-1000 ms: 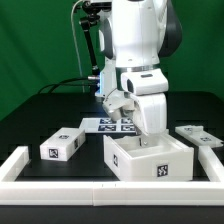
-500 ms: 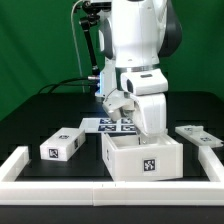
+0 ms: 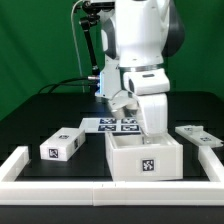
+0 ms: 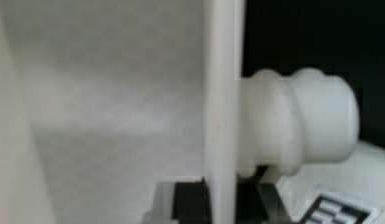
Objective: Assemble cabinet
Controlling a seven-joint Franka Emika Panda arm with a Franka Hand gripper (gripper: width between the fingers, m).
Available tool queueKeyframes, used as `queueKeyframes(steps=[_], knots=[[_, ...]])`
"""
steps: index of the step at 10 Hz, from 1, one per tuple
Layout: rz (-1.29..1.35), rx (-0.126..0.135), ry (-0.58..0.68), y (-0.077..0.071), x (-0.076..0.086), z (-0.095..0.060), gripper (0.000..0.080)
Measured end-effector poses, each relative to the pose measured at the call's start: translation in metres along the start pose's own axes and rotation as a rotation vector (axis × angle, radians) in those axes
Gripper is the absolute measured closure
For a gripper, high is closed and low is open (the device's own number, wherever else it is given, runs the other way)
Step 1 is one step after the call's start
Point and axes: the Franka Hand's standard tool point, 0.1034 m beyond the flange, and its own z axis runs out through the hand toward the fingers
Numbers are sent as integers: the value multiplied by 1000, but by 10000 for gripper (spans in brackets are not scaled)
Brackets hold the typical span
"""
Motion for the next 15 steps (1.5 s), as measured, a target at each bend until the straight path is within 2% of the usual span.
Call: queueKeyframes(steps=[1,4,7,9,11,12,14,15], knots=[[34,-1,-2,4,9,0,763],[91,26,-12,22,32,5,763],[99,30,-12,42,46,8,763],[92,42,-16,45,51,8,762],[71,24,-6,44,51,8,758],[71,24,-6,44,51,9,758],[72,25,-7,44,50,9,403],[72,25,-7,44,50,9,403]])
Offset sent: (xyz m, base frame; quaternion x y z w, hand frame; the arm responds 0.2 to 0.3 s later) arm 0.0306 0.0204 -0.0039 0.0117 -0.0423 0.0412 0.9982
